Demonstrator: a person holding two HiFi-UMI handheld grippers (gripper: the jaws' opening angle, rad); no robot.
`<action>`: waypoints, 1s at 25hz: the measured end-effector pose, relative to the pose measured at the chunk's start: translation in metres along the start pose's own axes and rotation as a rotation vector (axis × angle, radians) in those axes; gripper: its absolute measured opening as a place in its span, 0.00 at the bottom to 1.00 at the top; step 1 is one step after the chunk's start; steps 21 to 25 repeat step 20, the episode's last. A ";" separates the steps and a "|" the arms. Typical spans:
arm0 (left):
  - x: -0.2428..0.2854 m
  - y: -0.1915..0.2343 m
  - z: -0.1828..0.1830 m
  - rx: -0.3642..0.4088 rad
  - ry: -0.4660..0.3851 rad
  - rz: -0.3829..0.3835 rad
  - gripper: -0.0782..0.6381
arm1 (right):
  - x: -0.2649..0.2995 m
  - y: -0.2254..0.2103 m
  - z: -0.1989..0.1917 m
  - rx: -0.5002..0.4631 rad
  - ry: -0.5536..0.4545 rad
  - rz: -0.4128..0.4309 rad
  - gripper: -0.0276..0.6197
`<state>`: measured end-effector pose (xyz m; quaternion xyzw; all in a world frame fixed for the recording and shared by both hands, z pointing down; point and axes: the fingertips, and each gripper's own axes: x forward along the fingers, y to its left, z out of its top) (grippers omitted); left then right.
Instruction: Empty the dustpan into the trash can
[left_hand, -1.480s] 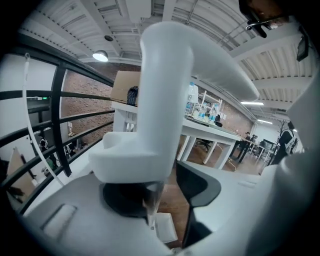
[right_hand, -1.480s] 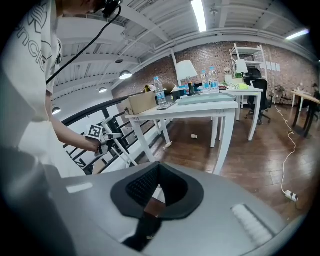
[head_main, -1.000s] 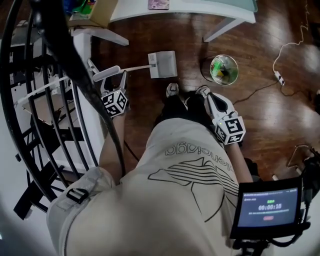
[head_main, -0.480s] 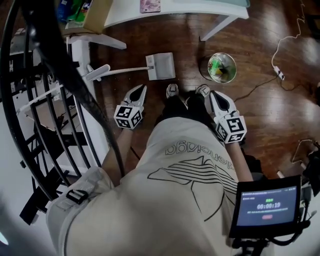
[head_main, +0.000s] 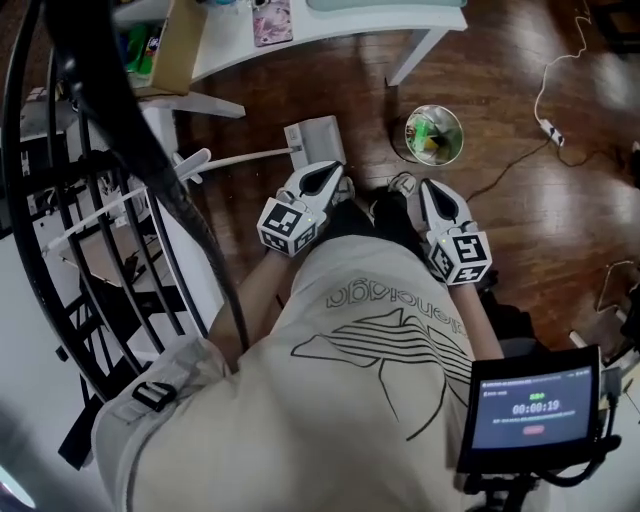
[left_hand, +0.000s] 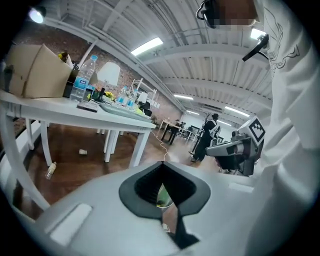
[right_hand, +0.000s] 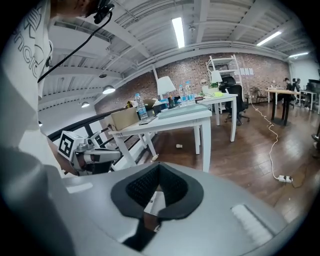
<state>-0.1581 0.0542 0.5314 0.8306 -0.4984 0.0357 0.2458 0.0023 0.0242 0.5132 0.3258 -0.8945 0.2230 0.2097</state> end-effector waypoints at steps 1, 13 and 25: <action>0.005 -0.004 0.003 0.006 0.003 -0.012 0.14 | -0.001 -0.001 0.001 0.002 -0.005 -0.002 0.05; 0.032 -0.022 0.027 0.040 -0.005 -0.083 0.14 | -0.012 -0.015 0.001 0.046 -0.053 -0.048 0.05; 0.036 -0.042 0.032 0.051 -0.007 -0.116 0.14 | -0.020 -0.017 0.002 0.053 -0.060 -0.057 0.05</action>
